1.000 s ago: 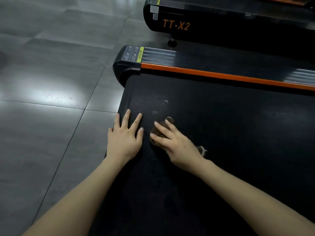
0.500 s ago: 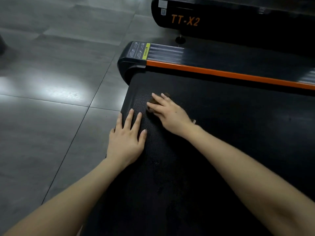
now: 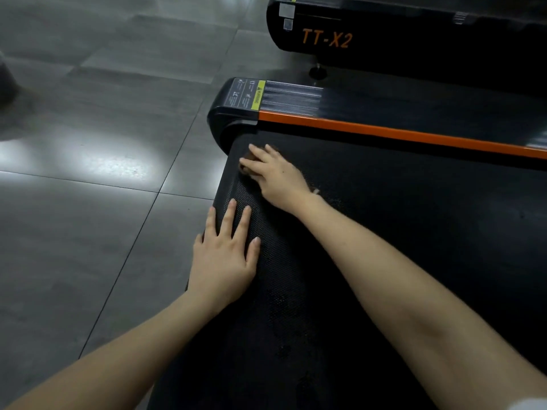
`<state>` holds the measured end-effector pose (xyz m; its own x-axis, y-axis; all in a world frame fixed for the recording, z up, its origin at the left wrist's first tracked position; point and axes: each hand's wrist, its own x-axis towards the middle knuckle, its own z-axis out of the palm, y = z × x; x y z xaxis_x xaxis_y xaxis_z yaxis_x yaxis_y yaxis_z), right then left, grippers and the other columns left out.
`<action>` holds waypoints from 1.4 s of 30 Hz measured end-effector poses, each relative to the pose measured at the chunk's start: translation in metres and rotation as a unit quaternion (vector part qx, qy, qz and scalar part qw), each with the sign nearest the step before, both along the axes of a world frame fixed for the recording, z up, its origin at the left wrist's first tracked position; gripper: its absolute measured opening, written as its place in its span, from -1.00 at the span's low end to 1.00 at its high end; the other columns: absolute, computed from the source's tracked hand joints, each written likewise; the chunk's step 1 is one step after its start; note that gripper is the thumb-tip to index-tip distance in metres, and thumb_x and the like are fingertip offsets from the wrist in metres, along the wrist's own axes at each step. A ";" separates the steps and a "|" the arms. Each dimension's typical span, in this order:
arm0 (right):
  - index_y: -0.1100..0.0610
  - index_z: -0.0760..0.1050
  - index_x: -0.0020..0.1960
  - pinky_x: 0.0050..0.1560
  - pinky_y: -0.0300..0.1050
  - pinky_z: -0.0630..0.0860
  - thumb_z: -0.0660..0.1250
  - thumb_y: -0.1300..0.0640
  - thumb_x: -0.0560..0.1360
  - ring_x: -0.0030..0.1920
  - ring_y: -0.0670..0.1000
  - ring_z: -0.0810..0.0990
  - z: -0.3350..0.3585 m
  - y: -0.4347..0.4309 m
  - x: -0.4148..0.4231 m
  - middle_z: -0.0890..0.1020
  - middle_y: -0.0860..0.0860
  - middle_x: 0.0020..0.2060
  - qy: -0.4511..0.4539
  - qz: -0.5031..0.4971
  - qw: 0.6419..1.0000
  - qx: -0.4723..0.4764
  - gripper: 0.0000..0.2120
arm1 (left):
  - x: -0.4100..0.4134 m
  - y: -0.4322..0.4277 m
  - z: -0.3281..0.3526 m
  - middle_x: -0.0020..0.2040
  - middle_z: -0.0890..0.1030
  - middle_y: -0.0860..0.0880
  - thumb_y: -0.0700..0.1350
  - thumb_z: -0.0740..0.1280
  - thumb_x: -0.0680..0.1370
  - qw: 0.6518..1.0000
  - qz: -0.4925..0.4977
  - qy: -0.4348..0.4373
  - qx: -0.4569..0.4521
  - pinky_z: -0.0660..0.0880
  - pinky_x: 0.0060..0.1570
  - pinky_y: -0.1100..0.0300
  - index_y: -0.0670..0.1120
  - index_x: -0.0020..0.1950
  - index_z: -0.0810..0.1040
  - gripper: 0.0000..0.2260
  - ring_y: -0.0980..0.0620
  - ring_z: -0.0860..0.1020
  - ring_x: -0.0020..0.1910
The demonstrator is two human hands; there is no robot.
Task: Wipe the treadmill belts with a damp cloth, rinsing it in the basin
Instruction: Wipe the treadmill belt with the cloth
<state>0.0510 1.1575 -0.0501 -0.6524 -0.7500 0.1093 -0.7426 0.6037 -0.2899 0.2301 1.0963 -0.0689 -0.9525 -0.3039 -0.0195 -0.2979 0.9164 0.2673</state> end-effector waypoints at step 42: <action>0.01 0.34 0.41 0.46 0.09 0.03 0.14 0.24 0.55 0.49 0.27 -0.01 0.000 0.053 -0.061 0.13 0.06 0.51 0.008 -0.292 0.956 -0.022 -0.56 | 0.002 0.006 0.008 0.54 0.01 -0.22 0.11 -0.03 0.63 0.990 0.117 -0.012 0.080 0.27 0.29 -0.08 -0.02 0.57 -0.09 -0.45 -0.19 0.14 0.46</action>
